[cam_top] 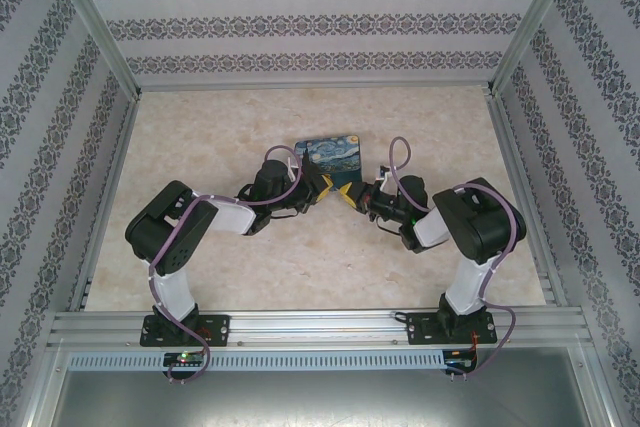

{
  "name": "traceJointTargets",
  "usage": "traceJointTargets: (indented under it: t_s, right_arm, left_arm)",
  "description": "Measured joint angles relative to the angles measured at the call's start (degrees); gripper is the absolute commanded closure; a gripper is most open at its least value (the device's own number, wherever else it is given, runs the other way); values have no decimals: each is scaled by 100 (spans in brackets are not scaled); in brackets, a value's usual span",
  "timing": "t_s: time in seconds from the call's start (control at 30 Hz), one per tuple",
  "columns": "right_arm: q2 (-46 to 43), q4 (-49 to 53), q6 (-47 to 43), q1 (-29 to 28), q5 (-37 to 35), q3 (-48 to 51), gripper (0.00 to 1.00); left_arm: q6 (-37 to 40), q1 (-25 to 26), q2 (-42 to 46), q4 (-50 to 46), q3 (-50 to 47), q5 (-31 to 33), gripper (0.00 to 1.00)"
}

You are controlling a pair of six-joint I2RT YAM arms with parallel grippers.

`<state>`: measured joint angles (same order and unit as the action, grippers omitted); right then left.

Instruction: Unlock a padlock with a key

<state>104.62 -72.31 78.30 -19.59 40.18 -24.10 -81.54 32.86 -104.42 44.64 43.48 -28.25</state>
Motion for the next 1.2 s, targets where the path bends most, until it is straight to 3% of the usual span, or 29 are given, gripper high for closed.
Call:
traceJointTargets:
  t_s: [0.3,1.2]
  right_arm:
    - [166,-17,-83,74,278,-249,100]
    - [584,-205,603,22,190,-636,100]
  left_arm:
    - [2,-44,0,76,7,52,100]
    - [-111,-79,-107,136,105,437,100]
